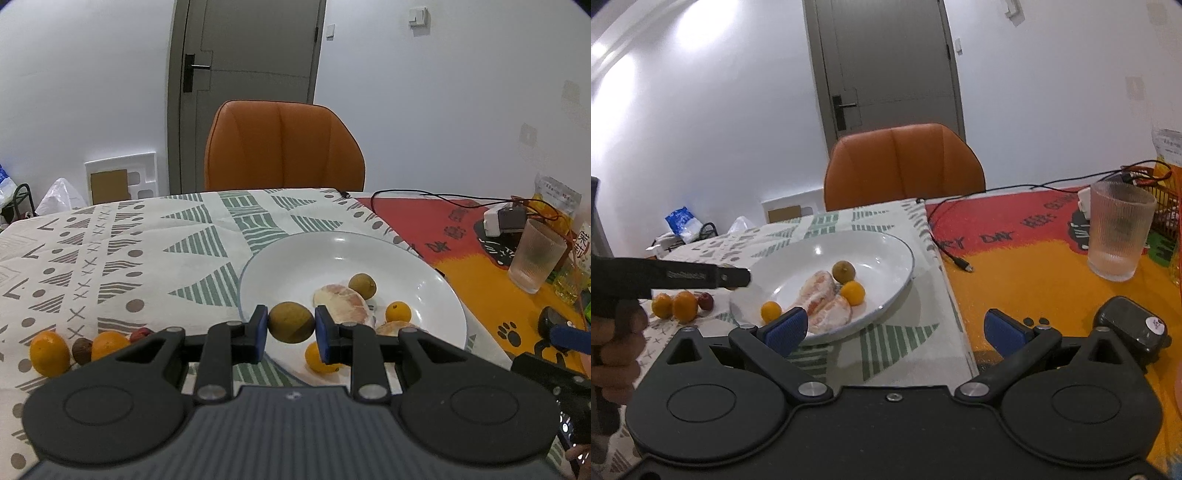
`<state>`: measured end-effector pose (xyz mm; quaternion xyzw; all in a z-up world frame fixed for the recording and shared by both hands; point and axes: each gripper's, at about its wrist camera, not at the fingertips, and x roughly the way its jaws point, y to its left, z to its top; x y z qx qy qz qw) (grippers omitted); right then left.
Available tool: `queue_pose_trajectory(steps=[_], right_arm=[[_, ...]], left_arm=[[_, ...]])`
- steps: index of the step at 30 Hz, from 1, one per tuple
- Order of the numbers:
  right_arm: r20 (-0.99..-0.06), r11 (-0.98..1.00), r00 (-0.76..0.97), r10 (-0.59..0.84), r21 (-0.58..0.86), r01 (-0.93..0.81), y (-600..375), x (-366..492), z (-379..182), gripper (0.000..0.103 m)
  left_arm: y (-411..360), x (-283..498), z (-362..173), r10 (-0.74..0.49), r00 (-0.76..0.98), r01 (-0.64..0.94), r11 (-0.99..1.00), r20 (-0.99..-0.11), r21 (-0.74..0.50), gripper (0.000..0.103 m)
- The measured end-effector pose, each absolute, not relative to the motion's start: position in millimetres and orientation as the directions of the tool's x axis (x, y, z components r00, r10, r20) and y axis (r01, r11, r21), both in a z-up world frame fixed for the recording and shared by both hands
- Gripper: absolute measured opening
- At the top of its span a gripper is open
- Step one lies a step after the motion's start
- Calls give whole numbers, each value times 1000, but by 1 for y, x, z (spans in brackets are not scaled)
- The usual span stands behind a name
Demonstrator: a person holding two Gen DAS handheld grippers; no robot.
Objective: Organize fruits
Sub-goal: 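Carry the kiwi over the white plate and open the left tool, then move both open tools back toward the oranges on the tablecloth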
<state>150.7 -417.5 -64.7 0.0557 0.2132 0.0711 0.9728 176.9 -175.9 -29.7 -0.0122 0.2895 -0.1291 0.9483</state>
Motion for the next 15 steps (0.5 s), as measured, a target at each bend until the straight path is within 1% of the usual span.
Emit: queue_pose_trajectory(steps=[7, 9, 15], right_arm=[[-408, 981, 896, 174, 146, -124, -416, 154, -64, 103], [-404, 980, 897, 179, 148, -130, -414, 154, -63, 103], [-394, 976, 897, 203, 151, -155, -404, 157, -60, 103]], left_arm=[[-178, 179, -33, -256, 786, 246, 965, -562, -96, 26], [-175, 178, -31, -247, 791, 237, 967, -560, -93, 29], [-159, 173, -28, -235, 799, 215, 971, -554, -102, 30]])
